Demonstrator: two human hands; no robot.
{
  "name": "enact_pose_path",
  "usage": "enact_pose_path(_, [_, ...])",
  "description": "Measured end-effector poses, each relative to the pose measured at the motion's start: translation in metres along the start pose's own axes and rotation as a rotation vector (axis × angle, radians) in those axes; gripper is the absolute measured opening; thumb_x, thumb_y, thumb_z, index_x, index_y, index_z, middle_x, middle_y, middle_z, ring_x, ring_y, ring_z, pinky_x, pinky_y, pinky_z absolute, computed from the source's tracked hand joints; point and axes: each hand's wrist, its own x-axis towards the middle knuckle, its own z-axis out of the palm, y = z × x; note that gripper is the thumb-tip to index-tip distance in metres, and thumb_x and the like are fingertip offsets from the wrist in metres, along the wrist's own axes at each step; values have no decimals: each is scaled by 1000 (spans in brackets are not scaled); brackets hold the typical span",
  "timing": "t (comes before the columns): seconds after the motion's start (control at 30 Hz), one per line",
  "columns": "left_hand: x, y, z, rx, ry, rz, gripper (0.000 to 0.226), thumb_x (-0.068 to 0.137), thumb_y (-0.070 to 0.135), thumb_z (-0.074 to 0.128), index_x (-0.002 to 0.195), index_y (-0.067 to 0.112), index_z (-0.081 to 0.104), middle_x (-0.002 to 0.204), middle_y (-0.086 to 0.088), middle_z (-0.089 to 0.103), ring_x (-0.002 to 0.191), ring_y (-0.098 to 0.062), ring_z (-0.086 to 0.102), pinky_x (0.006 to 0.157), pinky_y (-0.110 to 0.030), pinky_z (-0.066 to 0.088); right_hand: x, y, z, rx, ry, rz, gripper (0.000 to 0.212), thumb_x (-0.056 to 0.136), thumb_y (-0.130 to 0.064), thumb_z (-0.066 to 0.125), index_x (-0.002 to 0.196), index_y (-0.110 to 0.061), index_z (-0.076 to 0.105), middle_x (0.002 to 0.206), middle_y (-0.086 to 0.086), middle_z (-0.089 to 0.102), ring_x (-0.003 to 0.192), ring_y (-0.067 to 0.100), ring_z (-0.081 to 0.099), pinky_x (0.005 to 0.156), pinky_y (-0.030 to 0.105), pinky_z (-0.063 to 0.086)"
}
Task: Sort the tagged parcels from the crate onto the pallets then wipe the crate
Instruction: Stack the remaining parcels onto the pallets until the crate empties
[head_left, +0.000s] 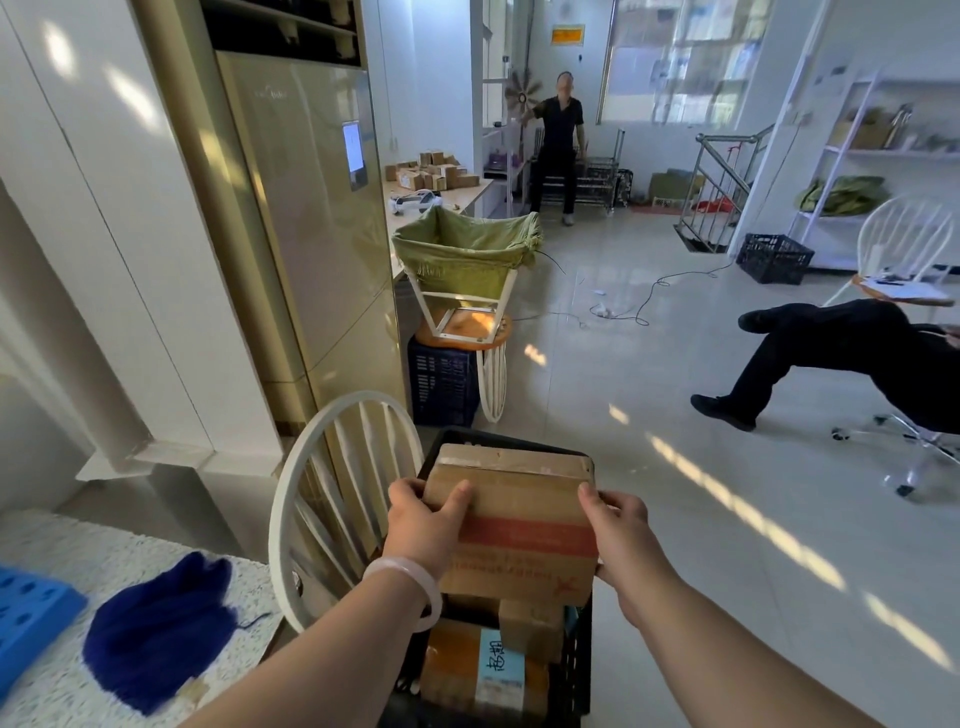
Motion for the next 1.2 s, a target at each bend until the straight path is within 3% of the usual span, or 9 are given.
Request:
enact_pose_path(0.13, [1, -2, -6, 54, -93, 35, 75, 91, 31, 67, 150, 34, 21, 130, 4, 43, 107, -20, 55, 81, -33, 52, -1, 3, -2, -78, -21, -9, 68, 92, -23, 63, 148, -28, 24, 131, 7, 47, 115, 29, 52, 96, 49, 50])
enact_pose_path(0.23, [1, -3, -6, 152, -171, 32, 91, 81, 26, 72, 151, 46, 17, 143, 0, 38, 119, -25, 50, 96, -46, 52, -3, 3, -2, -189, -59, -41, 72, 90, -15, 63, 149, -29, 26, 129, 7, 49, 115, 26, 51, 90, 40, 49])
enact_pose_path(0.3, [0, -3, -5, 127, -151, 10, 88, 79, 27, 75, 147, 41, 22, 136, -2, 43, 118, -27, 52, 97, -49, 52, -4, 3, -1, -177, -49, -45, 63, 89, -19, 66, 142, -26, 34, 122, 5, 51, 111, 25, 52, 90, 42, 51])
enact_pose_path(0.4, [-1, -3, -4, 38, -97, -32, 73, 84, 44, 73, 139, 29, 26, 122, -2, 47, 106, -23, 55, 81, -38, 53, -3, 5, 1, -75, -9, -22, 56, 88, -39, 68, 131, -25, 37, 117, 4, 52, 107, 25, 54, 93, 49, 52])
enact_pose_path(0.53, [3, -6, -4, -17, 2, -52, 55, 89, 56, 59, 128, 25, 35, 123, -4, 51, 104, -21, 52, 80, -36, 44, -2, 5, 5, 48, -1, 16, 50, 91, -61, 51, 123, -24, 42, 113, 4, 54, 99, 19, 53, 91, 52, 51])
enact_pose_path(0.73, [4, -10, -5, -104, -45, -12, 55, 97, 39, 55, 148, 31, 33, 136, -2, 49, 114, -19, 47, 87, -34, 40, -2, 9, 9, 140, 9, 37, 39, 96, -45, 56, 124, -21, 44, 109, 1, 54, 93, 14, 50, 93, 55, 50])
enact_pose_path(1.0, [9, -7, -11, -164, 2, 42, 53, 91, 31, 68, 138, 30, 43, 107, 4, 60, 91, -13, 64, 58, -22, 54, -8, 10, 17, 113, -78, 40, 57, 94, -22, 63, 144, -28, 35, 110, -2, 55, 99, 18, 56, 87, 49, 56])
enact_pose_path(1.1, [15, -6, -19, -165, -26, 72, 46, 90, 26, 69, 130, 33, 47, 101, 8, 61, 85, -7, 65, 51, -16, 52, -7, 12, 19, 51, -65, 36, 65, 92, -36, 65, 146, -31, 29, 119, 1, 54, 104, 22, 57, 89, 52, 55])
enact_pose_path(1.2, [22, -2, -32, -168, -73, 71, 40, 88, 26, 72, 122, 36, 53, 107, 2, 65, 88, -15, 69, 63, -26, 60, -3, 8, 14, -40, -1, -16, 79, 85, -55, 66, 148, -38, 21, 142, 5, 44, 121, 29, 51, 96, 52, 50])
